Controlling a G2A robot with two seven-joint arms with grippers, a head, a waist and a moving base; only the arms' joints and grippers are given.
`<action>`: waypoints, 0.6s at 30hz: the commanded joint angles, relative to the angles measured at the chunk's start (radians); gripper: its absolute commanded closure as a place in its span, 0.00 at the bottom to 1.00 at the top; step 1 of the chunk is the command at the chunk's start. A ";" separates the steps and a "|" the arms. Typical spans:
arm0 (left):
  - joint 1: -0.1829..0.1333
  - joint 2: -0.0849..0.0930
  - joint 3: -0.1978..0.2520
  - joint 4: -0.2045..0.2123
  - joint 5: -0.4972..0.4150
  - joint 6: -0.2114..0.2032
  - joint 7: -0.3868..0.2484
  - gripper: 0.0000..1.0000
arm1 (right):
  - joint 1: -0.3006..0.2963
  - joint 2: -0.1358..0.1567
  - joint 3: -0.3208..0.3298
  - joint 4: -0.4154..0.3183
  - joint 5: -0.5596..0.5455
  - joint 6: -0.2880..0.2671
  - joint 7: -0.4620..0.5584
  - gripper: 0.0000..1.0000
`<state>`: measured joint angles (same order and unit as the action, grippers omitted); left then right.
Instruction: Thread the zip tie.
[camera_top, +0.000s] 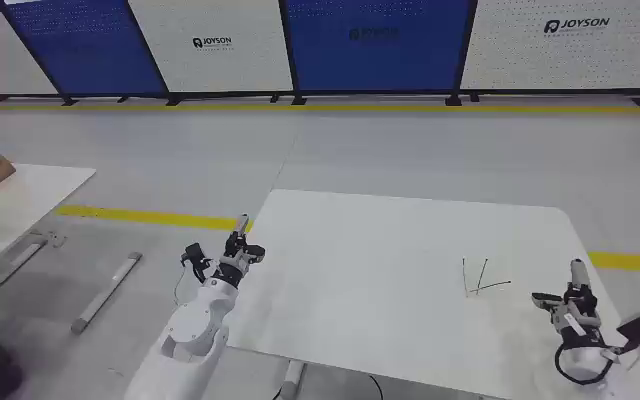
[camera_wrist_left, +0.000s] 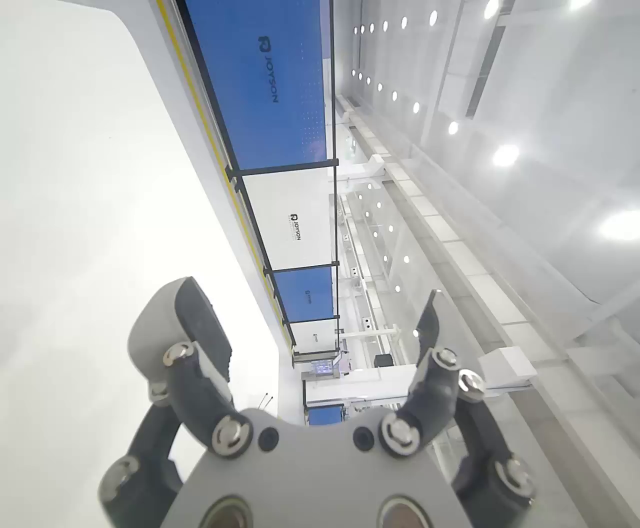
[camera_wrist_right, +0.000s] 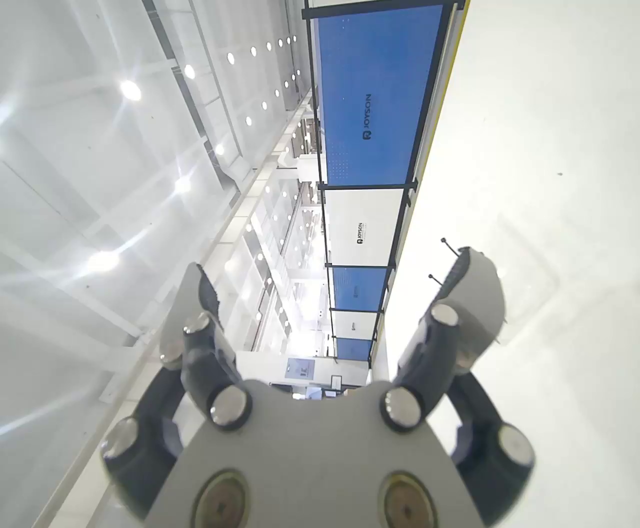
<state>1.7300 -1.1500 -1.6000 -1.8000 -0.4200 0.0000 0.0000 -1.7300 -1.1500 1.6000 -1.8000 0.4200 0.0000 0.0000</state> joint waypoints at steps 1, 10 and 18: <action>0.000 0.000 0.000 0.000 0.000 0.000 0.000 0.00 | 0.001 0.000 0.001 0.000 -0.001 0.001 0.001 0.00; 0.000 0.000 0.000 0.000 0.000 0.000 0.000 0.00 | 0.013 0.022 0.119 0.013 -0.051 0.057 0.258 0.00; 0.000 0.000 0.000 0.000 0.000 0.000 0.000 0.00 | 0.076 0.065 0.238 0.037 -0.147 0.162 0.665 0.00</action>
<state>1.7300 -1.1500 -1.6000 -1.8000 -0.4200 0.0000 0.0000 -1.6659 -1.0903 1.8336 -1.7695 0.2914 0.1508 0.6011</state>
